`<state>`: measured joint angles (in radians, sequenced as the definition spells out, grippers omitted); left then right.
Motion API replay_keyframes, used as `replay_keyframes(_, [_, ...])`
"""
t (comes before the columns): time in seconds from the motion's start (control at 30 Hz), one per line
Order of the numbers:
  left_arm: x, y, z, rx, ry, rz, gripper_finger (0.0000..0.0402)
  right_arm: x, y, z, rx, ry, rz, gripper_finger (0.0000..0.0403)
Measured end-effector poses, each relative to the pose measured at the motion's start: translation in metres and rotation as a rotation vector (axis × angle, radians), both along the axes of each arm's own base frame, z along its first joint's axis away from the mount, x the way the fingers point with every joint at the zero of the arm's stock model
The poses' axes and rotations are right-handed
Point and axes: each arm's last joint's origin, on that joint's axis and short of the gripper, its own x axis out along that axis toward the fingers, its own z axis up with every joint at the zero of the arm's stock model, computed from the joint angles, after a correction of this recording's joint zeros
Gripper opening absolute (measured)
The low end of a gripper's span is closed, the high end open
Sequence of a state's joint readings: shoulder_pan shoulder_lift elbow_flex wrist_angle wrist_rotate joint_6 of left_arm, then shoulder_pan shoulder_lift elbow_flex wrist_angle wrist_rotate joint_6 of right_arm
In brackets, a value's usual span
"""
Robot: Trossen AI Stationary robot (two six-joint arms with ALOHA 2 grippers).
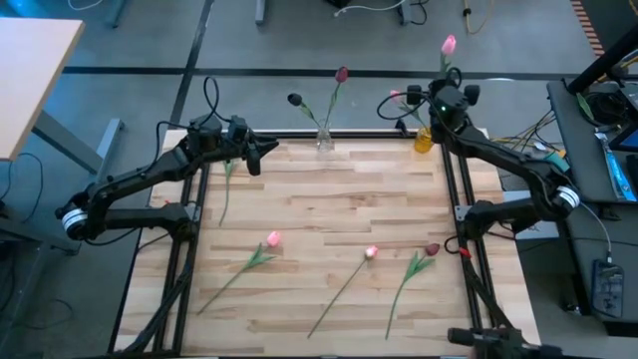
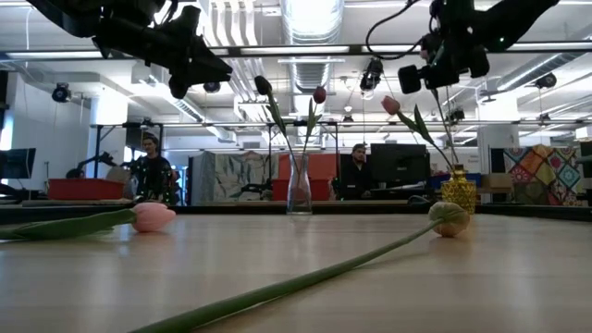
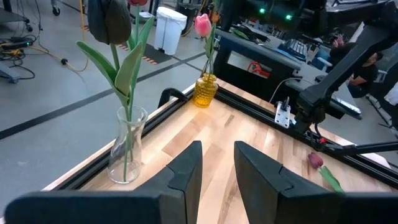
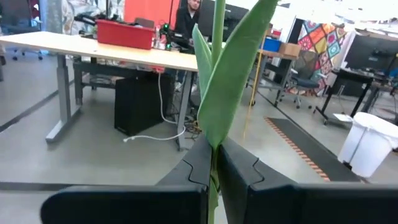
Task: Sort flowers into vase by color
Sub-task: Put the top right pink tulip into the yellow crystal vase
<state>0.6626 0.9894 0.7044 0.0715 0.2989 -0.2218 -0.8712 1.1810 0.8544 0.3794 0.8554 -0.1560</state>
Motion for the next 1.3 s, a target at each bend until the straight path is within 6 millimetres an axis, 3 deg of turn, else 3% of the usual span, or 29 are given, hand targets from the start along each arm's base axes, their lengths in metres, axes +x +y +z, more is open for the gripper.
replay_keyframes(0.67, [0.0, 0.0, -0.001, -0.006, 0.007, 0.0, 0.0079, 0.003, -0.002, -0.027, 0.091, 0.047, 0.019, 0.0013])
replay_keyframes(1.07, [0.0, 0.0, -0.001, -0.003, 0.014, -0.001, 0.0079, 0.004, 0.018, -0.039, 0.262, 0.034, 0.041, 0.0013])
replay_keyframes(1.3, [0.0, 0.0, -0.001, -0.002, 0.015, -0.001, 0.0079, 0.004, 0.026, -0.033, 0.336, 0.021, 0.036, 0.0016])
